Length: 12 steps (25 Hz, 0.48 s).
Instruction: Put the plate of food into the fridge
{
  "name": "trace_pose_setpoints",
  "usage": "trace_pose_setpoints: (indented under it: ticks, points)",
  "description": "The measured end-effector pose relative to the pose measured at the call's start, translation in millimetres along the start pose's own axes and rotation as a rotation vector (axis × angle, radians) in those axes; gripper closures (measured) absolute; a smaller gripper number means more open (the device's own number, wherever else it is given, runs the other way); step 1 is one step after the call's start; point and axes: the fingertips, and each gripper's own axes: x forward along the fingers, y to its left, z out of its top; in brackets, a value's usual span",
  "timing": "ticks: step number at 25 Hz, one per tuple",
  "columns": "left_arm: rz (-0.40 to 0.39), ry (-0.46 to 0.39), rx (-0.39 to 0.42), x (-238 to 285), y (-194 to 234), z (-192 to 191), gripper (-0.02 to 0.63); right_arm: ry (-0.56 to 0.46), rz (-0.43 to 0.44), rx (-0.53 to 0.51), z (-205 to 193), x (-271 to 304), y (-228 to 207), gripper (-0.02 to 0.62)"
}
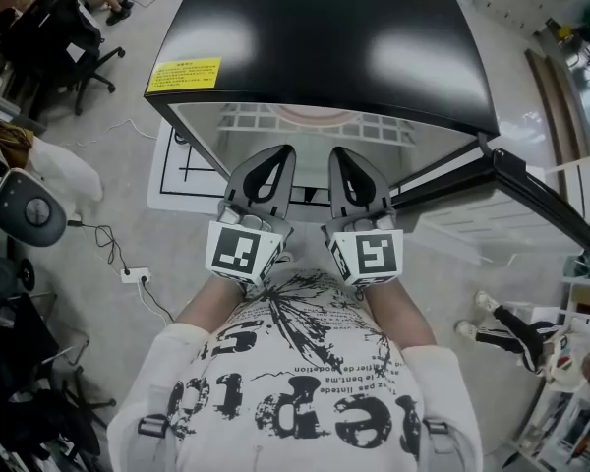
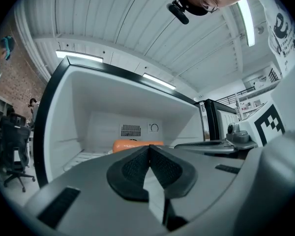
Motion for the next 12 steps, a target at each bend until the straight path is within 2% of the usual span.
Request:
trace_pose_setpoints:
  ticks: [6,12]
  points:
    - [-0.005,0.022,0.027,3.0,1.3,-2.8,0.598,0.0,-0.01,-0.01,1.9,0.3,-1.8,0.594]
    - [0.0,0.0,0.048,5.1,-0.2,2.0,0.598,0.032,-0.037,0.01,-3.0,2.7,-7.8,0.594]
